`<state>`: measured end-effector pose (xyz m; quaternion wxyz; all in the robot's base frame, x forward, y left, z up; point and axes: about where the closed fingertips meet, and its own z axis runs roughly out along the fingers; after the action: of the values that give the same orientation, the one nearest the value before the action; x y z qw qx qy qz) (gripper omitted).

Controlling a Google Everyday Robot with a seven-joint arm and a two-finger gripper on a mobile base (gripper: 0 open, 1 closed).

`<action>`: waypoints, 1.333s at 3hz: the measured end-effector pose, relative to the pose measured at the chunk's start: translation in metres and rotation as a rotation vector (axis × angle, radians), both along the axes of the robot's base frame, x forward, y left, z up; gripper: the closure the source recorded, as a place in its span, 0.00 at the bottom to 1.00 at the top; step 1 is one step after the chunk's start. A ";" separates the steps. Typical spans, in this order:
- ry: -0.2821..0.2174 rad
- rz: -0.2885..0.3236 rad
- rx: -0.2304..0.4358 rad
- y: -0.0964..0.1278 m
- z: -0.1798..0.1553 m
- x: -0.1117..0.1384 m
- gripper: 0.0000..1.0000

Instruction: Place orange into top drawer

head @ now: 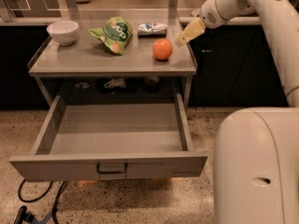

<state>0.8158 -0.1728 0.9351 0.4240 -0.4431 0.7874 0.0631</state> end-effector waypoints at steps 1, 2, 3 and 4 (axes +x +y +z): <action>0.085 0.042 0.001 0.015 -0.040 0.001 0.00; 0.196 0.185 0.072 0.046 -0.067 -0.026 0.00; 0.223 0.204 0.072 0.051 -0.071 -0.032 0.00; 0.213 0.174 0.085 0.049 -0.077 -0.022 0.00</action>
Offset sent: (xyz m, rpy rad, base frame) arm -0.0620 0.0743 -0.0758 0.1930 0.3567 0.4041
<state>0.7934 -0.1243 0.8584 0.3490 -0.4822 0.7832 0.1796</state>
